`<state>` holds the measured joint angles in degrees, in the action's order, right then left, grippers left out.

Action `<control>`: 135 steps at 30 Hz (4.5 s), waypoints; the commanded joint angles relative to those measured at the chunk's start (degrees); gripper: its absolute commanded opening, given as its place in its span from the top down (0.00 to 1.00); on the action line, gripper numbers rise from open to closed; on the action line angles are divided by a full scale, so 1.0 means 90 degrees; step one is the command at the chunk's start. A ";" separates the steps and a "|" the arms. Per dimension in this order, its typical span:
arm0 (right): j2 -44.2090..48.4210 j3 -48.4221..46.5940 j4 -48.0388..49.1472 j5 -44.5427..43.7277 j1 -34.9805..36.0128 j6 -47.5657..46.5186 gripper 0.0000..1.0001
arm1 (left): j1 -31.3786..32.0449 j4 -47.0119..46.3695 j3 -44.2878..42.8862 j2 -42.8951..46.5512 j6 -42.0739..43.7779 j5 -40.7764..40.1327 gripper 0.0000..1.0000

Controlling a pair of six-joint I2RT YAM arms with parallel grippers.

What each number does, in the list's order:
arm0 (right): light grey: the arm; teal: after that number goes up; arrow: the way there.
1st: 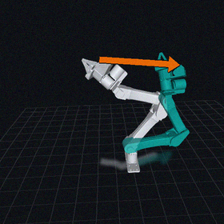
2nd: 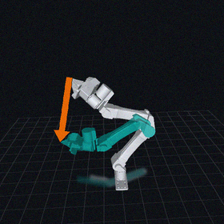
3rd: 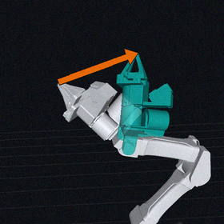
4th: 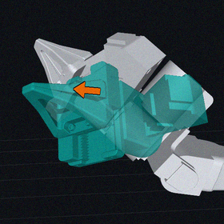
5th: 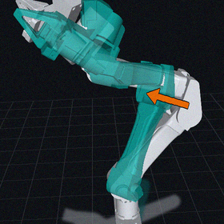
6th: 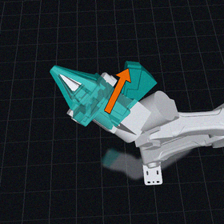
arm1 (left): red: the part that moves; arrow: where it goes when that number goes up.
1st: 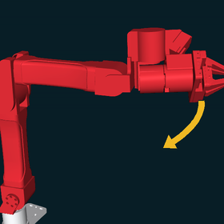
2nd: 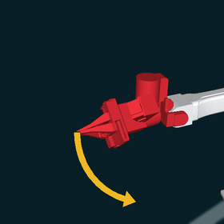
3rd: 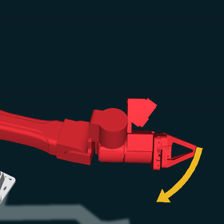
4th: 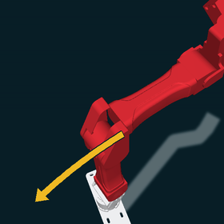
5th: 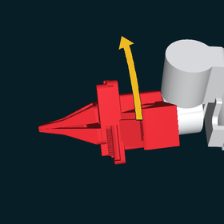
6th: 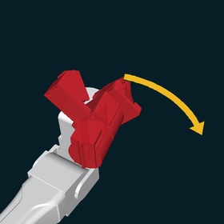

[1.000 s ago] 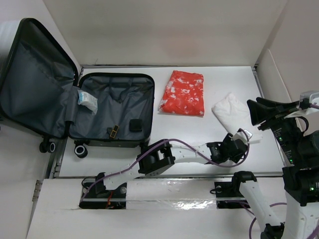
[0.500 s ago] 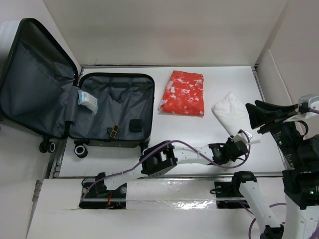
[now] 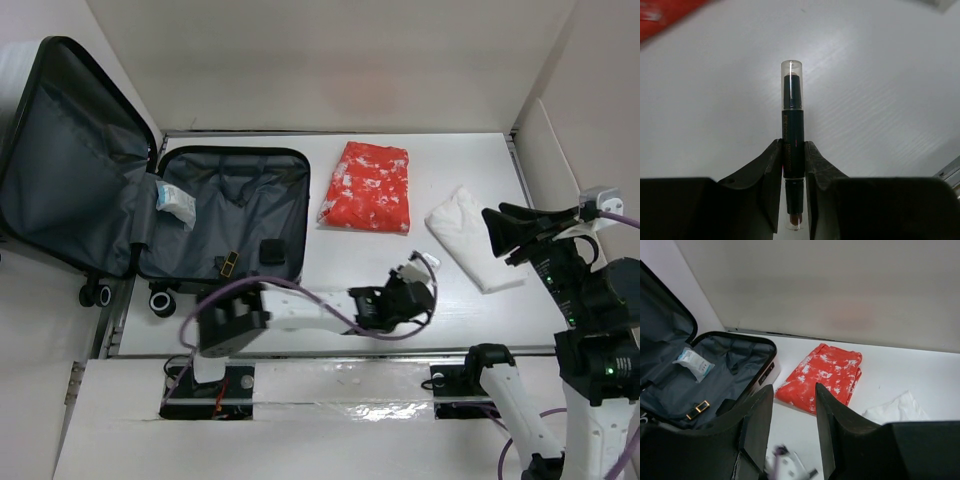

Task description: Pack the luggage

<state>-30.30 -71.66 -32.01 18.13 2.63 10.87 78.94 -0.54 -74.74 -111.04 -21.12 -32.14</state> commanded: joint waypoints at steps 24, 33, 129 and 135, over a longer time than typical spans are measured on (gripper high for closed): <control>-0.0109 0.1888 0.0978 0.0573 -0.0039 0.0022 0.56 | -0.6534 -0.2020 0.4017 0.5815 -0.1793 0.1608 0.69; -0.0217 0.2307 0.1086 -0.0012 -0.0039 0.0100 0.98 | -0.6047 -0.2147 0.4017 0.6351 -0.1569 0.0838 0.53; 0.0046 0.3743 -0.0008 0.0934 -0.1504 0.0120 0.52 | -0.2355 0.0391 -0.4585 -0.3559 -0.1374 0.2048 0.39; 0.0183 0.3539 0.0148 0.1315 -0.1504 0.0315 0.53 | -0.2238 0.0616 -0.5240 -0.3989 -0.1295 0.1804 0.49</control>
<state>-29.45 -36.47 -31.79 26.61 -11.16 13.10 57.69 2.07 -118.91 -144.84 -33.01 -14.06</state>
